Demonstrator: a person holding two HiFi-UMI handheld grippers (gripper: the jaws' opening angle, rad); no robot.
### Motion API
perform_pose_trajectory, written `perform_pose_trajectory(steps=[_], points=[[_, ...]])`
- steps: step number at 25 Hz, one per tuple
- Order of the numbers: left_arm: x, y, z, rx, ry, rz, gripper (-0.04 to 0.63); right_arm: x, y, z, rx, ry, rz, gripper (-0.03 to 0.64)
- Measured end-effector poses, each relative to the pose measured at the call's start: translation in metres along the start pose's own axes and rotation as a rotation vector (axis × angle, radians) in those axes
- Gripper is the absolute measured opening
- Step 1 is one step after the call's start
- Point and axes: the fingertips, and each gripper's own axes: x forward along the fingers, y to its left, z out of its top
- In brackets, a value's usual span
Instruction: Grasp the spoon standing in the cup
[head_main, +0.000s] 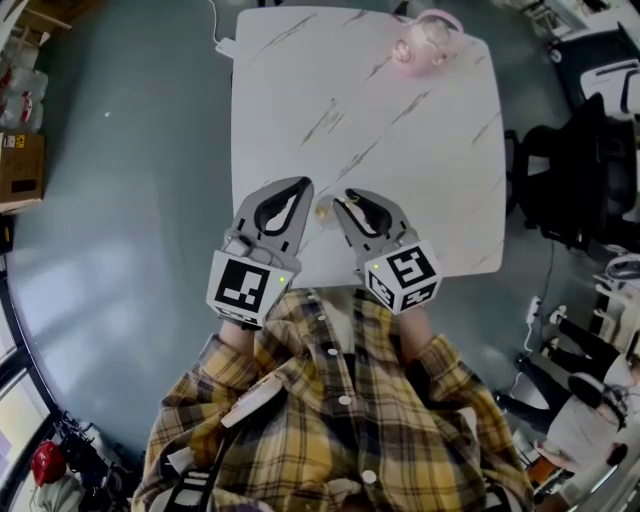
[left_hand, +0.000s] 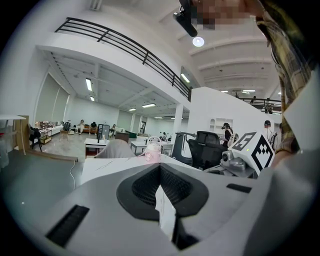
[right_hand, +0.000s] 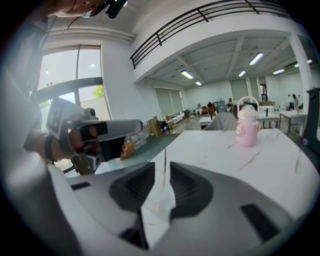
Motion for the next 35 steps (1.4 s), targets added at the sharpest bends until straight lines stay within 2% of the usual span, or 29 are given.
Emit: perform_pose_trajectory(steps=[19, 35], points=[[0.000, -0.004, 0.007, 0.012, -0.010, -0.009, 0.015, -0.007, -0.004, 0.002, -0.017, -0.005, -0.034, 0.043], [-0.008, -0.004, 0.016, 0.027, -0.033, 0.000, 0.015, -0.007, 0.006, 0.011, -0.030, -0.016, -0.001, 0.035]])
